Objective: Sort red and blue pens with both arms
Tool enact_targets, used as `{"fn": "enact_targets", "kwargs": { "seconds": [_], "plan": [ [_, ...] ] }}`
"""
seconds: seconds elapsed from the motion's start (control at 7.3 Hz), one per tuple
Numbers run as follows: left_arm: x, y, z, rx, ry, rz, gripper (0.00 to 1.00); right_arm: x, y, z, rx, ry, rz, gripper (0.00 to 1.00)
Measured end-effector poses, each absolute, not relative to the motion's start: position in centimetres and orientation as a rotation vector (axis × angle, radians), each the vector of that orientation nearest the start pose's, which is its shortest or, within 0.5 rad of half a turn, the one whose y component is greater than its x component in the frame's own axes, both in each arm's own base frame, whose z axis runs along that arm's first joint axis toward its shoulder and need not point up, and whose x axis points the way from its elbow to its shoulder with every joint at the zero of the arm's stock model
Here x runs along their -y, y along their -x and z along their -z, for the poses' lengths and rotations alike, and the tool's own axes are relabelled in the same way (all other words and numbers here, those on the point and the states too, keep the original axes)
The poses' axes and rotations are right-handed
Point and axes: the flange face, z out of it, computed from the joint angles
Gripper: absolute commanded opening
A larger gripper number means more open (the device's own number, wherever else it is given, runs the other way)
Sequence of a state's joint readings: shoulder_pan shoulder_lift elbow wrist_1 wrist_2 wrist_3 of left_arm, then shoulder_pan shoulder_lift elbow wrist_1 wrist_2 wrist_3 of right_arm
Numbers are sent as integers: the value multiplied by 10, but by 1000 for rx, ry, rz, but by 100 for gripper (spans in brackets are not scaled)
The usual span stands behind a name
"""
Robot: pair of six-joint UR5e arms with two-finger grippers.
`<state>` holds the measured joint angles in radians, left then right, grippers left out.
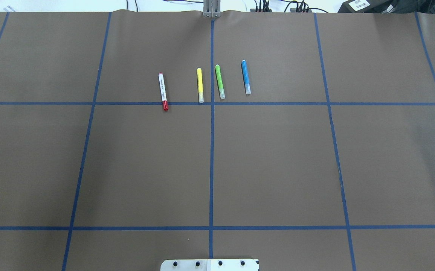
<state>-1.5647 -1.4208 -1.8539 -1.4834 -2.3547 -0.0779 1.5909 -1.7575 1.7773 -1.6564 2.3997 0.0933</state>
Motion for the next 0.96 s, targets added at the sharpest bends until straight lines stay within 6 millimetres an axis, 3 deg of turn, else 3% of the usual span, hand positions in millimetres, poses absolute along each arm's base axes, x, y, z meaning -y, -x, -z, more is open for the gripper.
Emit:
{"fn": "enact_targets", "kwargs": {
  "seconds": [0.96],
  "plan": [
    [429, 60, -600, -785, -4, 59, 100, 408, -72, -636, 832, 67, -136, 100]
  ]
}}
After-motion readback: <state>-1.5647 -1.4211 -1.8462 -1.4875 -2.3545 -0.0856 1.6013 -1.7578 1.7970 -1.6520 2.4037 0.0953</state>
